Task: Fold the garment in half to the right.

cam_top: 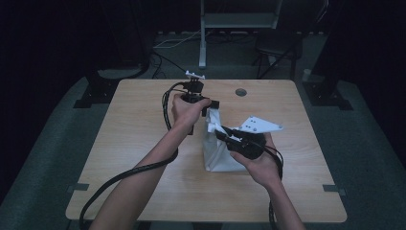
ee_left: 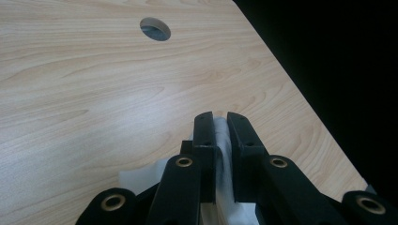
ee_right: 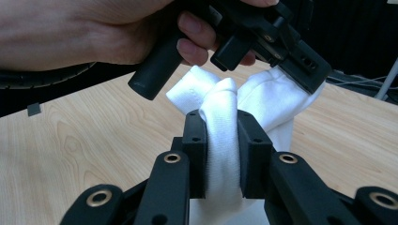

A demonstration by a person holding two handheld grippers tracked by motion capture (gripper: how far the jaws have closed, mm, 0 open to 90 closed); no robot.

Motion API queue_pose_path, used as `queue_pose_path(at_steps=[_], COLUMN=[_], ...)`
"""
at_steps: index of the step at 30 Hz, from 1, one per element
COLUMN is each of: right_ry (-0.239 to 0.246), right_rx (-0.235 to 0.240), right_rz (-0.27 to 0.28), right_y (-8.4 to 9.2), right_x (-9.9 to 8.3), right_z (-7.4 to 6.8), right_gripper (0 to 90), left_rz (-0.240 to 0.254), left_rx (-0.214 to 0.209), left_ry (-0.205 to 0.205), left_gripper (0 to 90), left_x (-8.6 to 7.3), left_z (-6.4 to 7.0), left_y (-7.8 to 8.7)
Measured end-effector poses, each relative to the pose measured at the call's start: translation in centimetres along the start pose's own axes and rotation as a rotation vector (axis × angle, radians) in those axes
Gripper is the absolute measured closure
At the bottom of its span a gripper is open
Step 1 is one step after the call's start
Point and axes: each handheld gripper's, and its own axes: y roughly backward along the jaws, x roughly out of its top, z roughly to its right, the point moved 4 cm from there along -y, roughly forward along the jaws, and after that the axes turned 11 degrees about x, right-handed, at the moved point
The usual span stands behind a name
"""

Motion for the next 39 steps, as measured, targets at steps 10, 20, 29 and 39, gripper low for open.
queue_pose_path(at_steps=[10, 20, 29, 39], right_ry=[-0.017, -0.040, -0.046, -0.057], right_rx=[-0.015, -0.029, -0.043, -0.056], right_rz=[0.002, 0.009, 0.008, -0.004], right_y=[0.7, 1.5, 2.1, 2.7], right_x=[-0.7, -1.6, -2.1, -3.1], right_z=[0.3, 0.7, 0.9, 1.3], right_gripper=[76.1, 76.2, 76.1, 76.0], left_rz=[0.009, 0.003, 0.003, 0.000], left_rx=[-0.008, -0.015, -0.020, -0.029], left_ry=[-0.012, -0.027, -0.033, -0.048], left_gripper=[82.9, 82.9, 82.9, 82.9], left_x=[-0.2, -0.2, -0.3, -0.6], left_z=[0.7, 1.4, 2.0, 2.6], left_y=[-0.8, -1.1, -1.5, -2.0])
